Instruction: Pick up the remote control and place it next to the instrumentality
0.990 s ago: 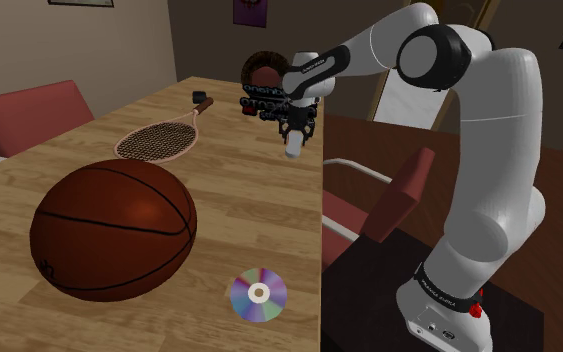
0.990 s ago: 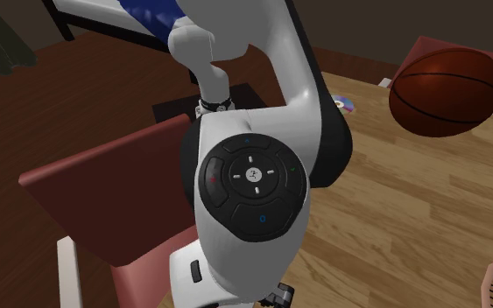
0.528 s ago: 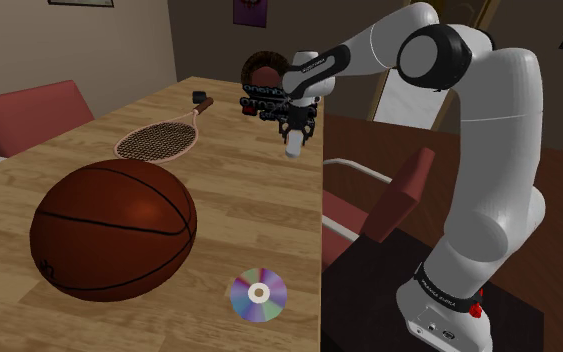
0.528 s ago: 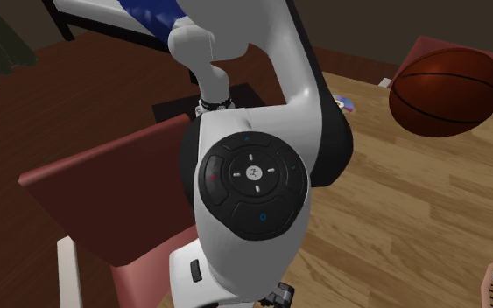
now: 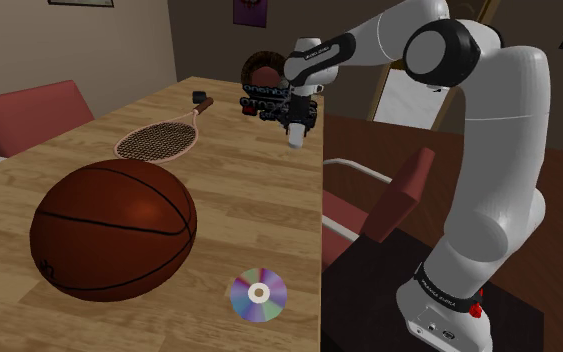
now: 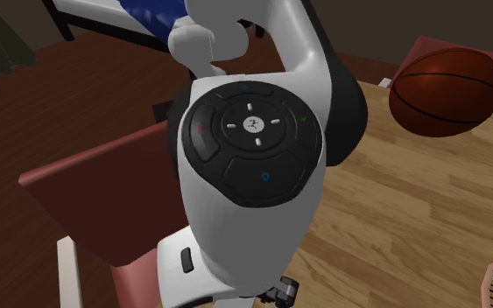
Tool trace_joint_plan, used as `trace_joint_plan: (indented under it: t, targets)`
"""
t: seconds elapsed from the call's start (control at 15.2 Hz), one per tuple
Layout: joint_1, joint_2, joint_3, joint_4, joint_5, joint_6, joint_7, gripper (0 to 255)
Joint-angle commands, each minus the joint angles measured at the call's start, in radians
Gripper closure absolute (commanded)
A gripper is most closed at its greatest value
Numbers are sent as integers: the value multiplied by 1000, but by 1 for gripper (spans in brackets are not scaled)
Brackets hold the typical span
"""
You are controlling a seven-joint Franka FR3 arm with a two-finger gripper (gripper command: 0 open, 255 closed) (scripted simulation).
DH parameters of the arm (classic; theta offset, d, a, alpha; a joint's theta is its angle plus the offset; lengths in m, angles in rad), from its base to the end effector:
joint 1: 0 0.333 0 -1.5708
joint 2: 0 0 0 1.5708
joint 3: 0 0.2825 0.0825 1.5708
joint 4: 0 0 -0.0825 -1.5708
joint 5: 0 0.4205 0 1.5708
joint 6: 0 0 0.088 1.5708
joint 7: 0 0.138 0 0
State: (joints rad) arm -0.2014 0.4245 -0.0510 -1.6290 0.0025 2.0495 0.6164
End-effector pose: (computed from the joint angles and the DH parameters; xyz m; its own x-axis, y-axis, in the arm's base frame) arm 0.6685 -0.1698 0.2963 0.6483 -0.7613 0.0080 -0.7613 -0.6481 0.0173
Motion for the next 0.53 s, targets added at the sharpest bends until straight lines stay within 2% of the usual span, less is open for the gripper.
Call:
trace_joint_plan:
  t: [0.0,0.46]
  targets:
    - [2,-11,0,14,-1,-25,2,255]
    - [2,-35,0,66,-2,-101,2,255]
